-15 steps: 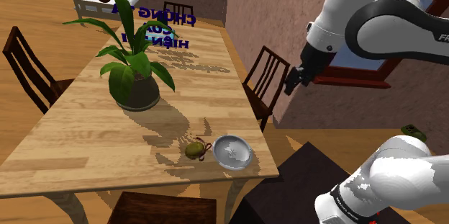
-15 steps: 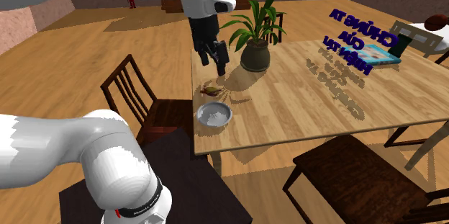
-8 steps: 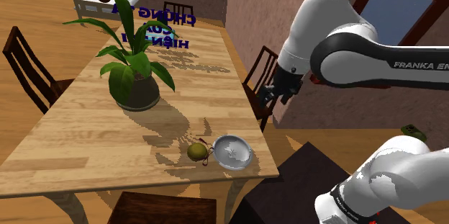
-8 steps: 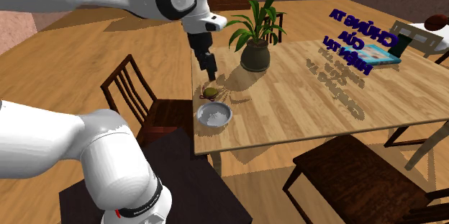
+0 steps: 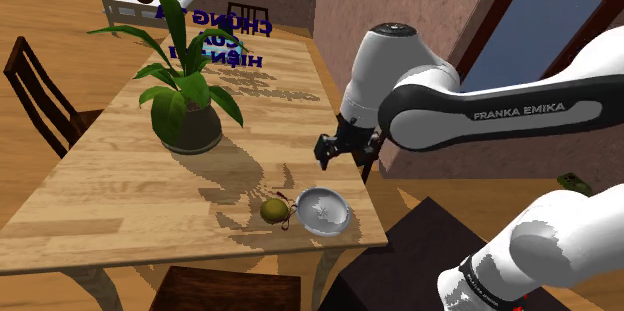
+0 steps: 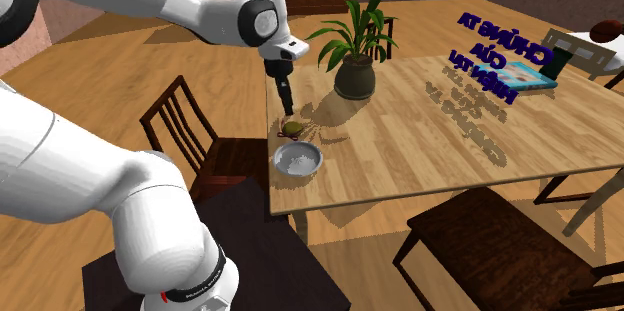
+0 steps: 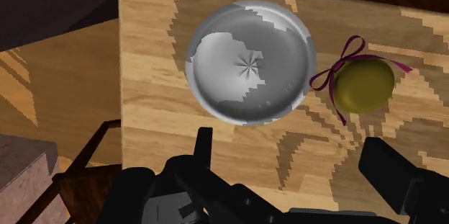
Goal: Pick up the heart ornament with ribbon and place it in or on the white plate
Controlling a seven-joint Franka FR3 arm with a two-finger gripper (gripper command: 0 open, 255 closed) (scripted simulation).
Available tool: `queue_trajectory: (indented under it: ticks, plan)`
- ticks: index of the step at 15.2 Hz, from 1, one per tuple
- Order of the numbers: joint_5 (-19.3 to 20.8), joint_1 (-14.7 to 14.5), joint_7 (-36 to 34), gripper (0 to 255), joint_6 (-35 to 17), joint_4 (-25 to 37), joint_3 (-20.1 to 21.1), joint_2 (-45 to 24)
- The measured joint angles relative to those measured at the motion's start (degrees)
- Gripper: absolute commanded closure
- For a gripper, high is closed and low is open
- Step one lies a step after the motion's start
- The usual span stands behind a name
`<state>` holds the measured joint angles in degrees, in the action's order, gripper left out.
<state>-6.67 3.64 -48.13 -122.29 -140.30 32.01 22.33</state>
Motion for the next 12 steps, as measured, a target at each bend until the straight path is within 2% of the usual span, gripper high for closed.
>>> queue_trajectory:
  ticks: [3,7,10,12]
  plan:
    - [2.6,2.2,-8.5,0,-4.1,2.8,4.1,-7.2]
    - [9.6,4.7,-21.4,0,-8.4,7.7,8.5,-18.0]
    - [17.6,4.6,-32.2,0,-9.9,13.4,9.3,-27.7]
    - [22.0,2.9,-38.6,0,-10.1,17.1,8.5,-33.2]
